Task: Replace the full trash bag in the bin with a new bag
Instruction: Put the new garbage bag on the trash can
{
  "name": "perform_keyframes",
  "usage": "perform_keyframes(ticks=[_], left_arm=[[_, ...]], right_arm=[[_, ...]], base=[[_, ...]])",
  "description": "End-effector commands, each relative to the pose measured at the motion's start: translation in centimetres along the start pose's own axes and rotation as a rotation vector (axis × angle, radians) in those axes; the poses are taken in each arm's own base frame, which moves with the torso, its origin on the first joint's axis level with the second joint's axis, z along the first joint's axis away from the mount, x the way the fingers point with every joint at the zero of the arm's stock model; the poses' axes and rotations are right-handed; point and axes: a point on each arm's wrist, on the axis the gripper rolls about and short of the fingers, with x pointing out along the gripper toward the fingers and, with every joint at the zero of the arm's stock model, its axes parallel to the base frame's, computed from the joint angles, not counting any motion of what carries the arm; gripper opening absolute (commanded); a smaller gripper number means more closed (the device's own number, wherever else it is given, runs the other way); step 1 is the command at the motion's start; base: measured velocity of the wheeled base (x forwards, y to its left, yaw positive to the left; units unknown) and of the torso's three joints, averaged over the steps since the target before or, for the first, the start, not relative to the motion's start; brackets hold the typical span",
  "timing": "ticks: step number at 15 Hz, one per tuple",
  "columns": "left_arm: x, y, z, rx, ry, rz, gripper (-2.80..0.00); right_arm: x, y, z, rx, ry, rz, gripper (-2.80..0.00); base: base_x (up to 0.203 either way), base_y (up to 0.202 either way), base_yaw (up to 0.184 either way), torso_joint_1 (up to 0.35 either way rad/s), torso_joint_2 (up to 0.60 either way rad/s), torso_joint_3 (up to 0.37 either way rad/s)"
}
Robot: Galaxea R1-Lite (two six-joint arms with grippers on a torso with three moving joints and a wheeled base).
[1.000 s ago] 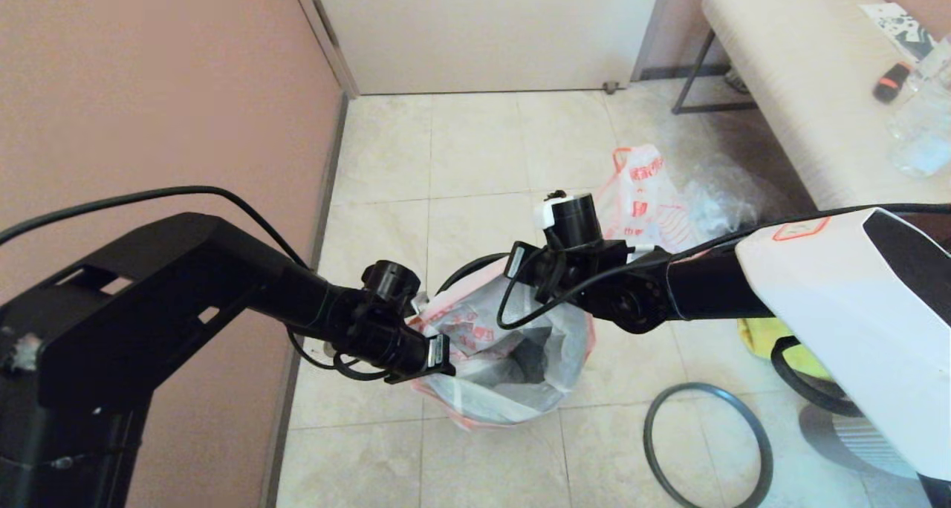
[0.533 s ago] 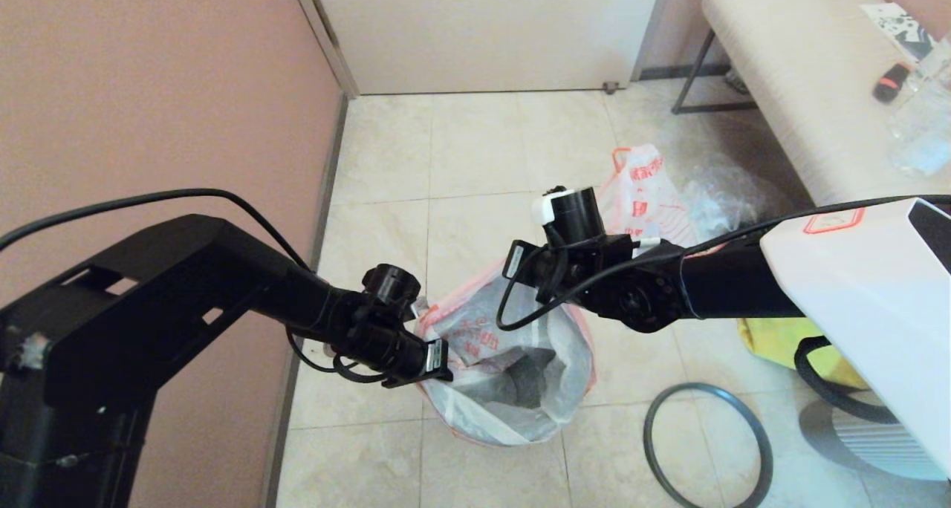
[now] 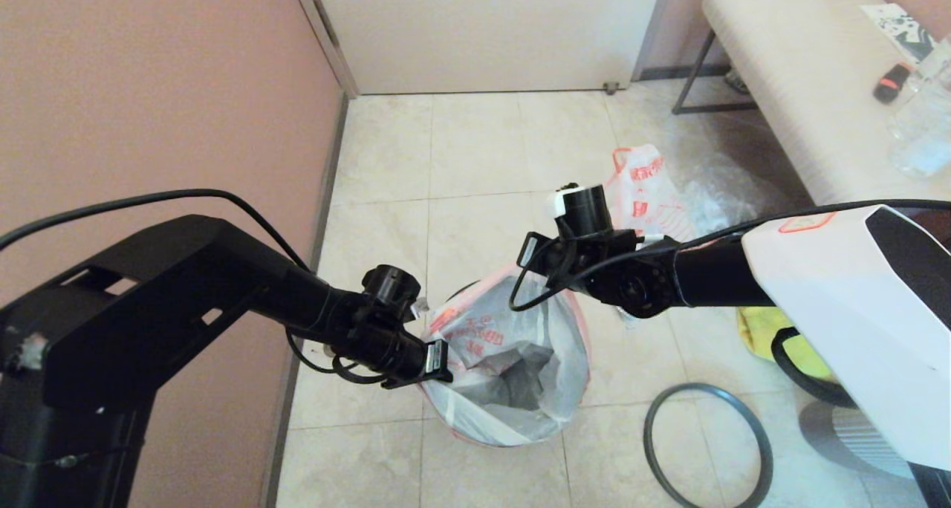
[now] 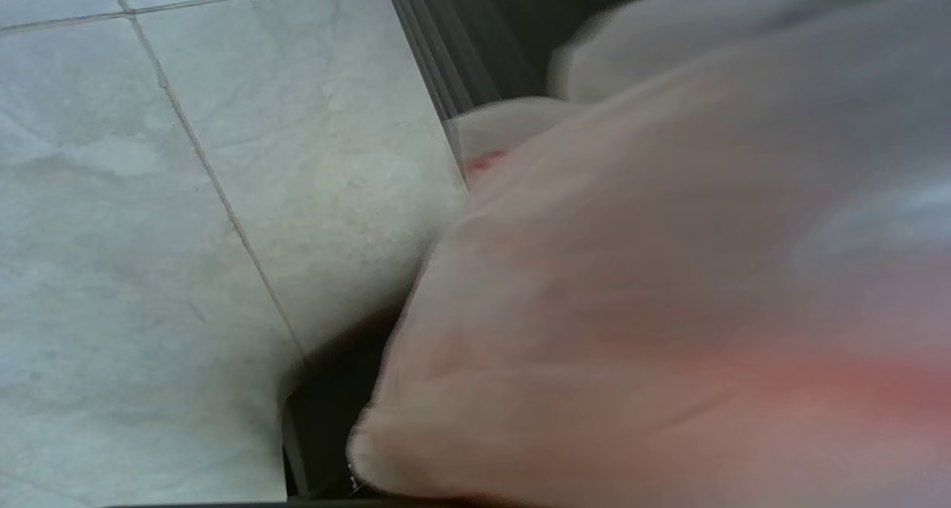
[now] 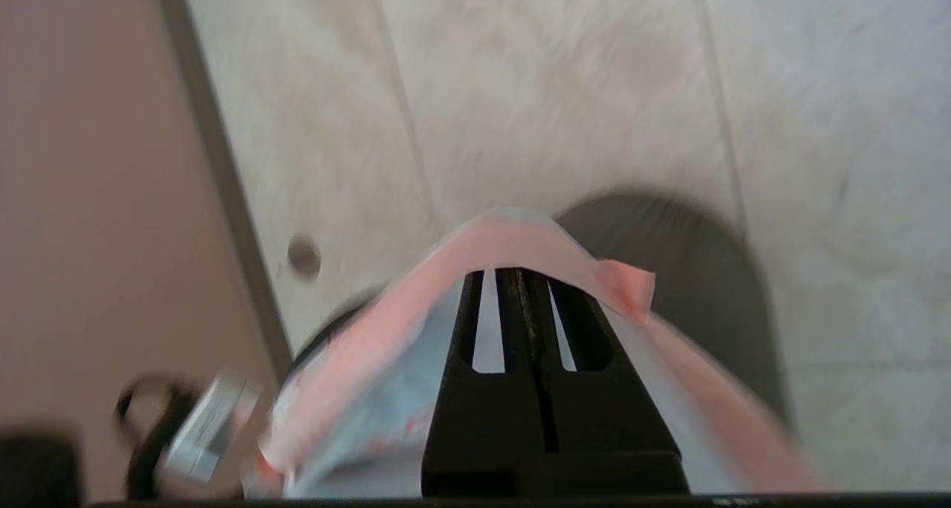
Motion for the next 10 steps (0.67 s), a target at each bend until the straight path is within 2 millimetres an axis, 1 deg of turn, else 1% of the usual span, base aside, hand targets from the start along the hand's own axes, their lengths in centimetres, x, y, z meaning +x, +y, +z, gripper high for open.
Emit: perform_keyframes(ticks=[1, 2, 4, 7, 10], left_arm=[[-0.1, 0.0, -0.1, -0.001, 0.002, -0.002, -2.8], [-0.2, -0.1, -0.1, 0.0, -0.001, -0.003, -2.8], [-0.1, 0.0, -0.2, 0.006, -0.018, -0.009, -2.8], [-0.3, 0.1, -0.4, 0.024, -0.077, -0.028, -2.8], [-0.8, 0.5, 0.3, -0.014, -0.163, -0.05, -2.8]], right_arm=[[1.9, -1.3, 0.2, 0.013, -0.021, -0.026, -2.8], [2.4, -1.7, 0.1, -0.002, -0.017, -0.036, -2.8], [3.3, -2.6, -0.8, -0.032, 0.003, -0.059, -2.8], [4.2, -4.1, -1.0, -0.051, 0.018, -0.092, -2.8], [4.0, -5.2, -1.1, -0.073, 0.075, -0.146, -2.8]], base=[[0.0, 0.0, 0.0, 0.0, 0.0, 0.0], [0.0, 0.0, 0.0, 0.0, 0.0, 0.0], [0.0, 0.0, 0.0, 0.0, 0.0, 0.0], [0.0, 0.0, 0.0, 0.0, 0.0, 0.0], [0.0, 0.0, 0.0, 0.0, 0.0, 0.0]])
